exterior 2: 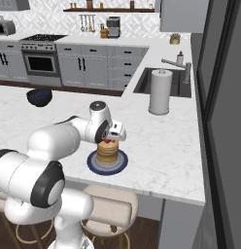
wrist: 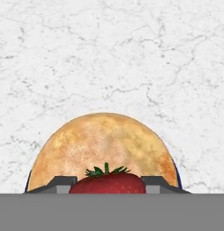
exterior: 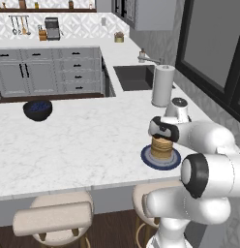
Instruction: Take the strawberry from the fridge and place it on top of the pancake, located on the dining counter.
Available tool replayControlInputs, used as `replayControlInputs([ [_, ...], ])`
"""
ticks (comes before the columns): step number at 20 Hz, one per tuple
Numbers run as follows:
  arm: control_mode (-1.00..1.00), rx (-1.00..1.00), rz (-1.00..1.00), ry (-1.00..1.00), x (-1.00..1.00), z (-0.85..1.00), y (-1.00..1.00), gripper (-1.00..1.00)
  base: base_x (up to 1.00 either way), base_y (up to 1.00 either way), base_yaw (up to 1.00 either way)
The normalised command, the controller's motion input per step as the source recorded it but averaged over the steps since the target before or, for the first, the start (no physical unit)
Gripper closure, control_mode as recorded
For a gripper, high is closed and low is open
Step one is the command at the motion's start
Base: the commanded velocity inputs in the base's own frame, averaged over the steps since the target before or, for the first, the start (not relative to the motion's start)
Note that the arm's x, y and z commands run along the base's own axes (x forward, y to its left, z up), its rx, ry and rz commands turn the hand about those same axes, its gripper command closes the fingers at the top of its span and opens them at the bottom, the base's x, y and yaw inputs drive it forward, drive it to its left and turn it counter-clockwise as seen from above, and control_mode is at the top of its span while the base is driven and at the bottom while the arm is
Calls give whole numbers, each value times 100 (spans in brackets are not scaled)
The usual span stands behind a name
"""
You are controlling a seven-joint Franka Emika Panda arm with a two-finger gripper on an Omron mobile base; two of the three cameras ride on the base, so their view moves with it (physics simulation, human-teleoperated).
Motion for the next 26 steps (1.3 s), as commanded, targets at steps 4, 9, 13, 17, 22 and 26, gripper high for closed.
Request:
replayControlInputs([
  [4,-100,0,0,0,-6,-13,-1,-100,0,0,0],
  [9,-100,0,0,0,-17,-1,0,-100,0,0,0],
  [13,-100,0,0,0,-8,1,0,-100,0,0,0],
  [17,-100,0,0,-1,-17,25,-1,-100,0,0,0],
  [22,-100,0,0,-1,-33,38,-2,-100,0,0,0],
  [26,-100,0,-1,-4,-36,53,-1,-100,0,0,0],
])
